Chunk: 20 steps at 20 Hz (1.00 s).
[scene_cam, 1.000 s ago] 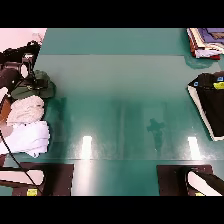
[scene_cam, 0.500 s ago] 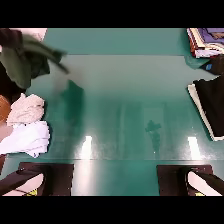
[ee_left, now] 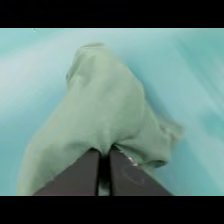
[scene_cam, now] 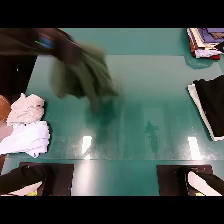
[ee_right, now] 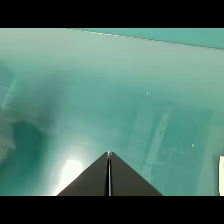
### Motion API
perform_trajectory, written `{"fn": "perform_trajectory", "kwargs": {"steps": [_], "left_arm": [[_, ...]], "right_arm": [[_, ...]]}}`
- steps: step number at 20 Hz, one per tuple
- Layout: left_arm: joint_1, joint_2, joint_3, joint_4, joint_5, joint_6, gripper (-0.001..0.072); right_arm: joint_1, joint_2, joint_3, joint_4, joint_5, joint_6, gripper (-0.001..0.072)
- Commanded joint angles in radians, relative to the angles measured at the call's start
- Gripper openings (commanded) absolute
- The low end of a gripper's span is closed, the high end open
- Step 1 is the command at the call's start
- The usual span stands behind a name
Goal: Fold the shirts.
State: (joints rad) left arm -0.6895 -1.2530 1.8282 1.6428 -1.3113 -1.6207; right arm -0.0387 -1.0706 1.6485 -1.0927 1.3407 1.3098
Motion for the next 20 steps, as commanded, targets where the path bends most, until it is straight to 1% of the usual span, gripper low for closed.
{"fn": "perform_trajectory", "kwargs": {"steps": [1, 2, 3, 5, 7, 9, 10, 13, 16, 18, 20], "left_arm": [[-0.137, -0.182, -0.016, -0.23, -0.013, 0.038, 0.0247], [-0.158, -0.239, -0.016, -0.283, -0.008, 0.056, 0.0579], [-0.17, -0.282, -0.016, -0.308, -0.006, 0.058, 0.067], [-0.161, -0.327, -0.016, -0.292, -0.015, 0.089, 0.0671], [-0.118, -0.324, -0.006, -0.182, -0.038, 0.087, 0.0671], [-0.032, -0.319, -0.008, -0.09, -0.052, 0.084, 0.0671], [0.019, -0.319, -0.016, -0.086, -0.048, 0.082, 0.0671], [0.177, -0.323, -0.113, -0.198, 0.036, 0.053, 0.0671], [0.296, -0.324, -0.315, -0.395, 0.14, 0.057, 0.0671], [0.348, -0.324, -0.445, -0.487, 0.199, 0.06, 0.0671], [0.375, -0.324, -0.542, -0.591, 0.242, 0.123, 0.067]], "right_arm": [[0.0, 0.0, 0.009, -0.001, 0.029, 0.0, 0.0014], [0.0, 0.0, 0.009, -0.001, 0.034, 0.0, 0.0014], [0.0, 0.0, 0.009, -0.001, 0.035, 0.0, 0.0014], [0.0, 0.0, 0.009, -0.001, 0.037, 0.0, 0.0014], [0.0, 0.0, 0.009, -0.001, 0.042, 0.0, 0.0014], [0.0, 0.0, 0.009, -0.001, 0.042, 0.0, 0.0014], [0.0, 0.0, 0.009, -0.001, 0.042, 0.0, 0.0014], [0.0, 0.0, 0.009, -0.001, 0.042, 0.0, 0.0014], [0.0, 0.0, 0.009, -0.001, 0.042, 0.0, 0.0014], [0.0, 0.0, 0.008, -0.001, 0.041, 0.0, 0.0014], [0.0, 0.0, 0.008, -0.001, 0.04, 0.0, 0.0013]]}}
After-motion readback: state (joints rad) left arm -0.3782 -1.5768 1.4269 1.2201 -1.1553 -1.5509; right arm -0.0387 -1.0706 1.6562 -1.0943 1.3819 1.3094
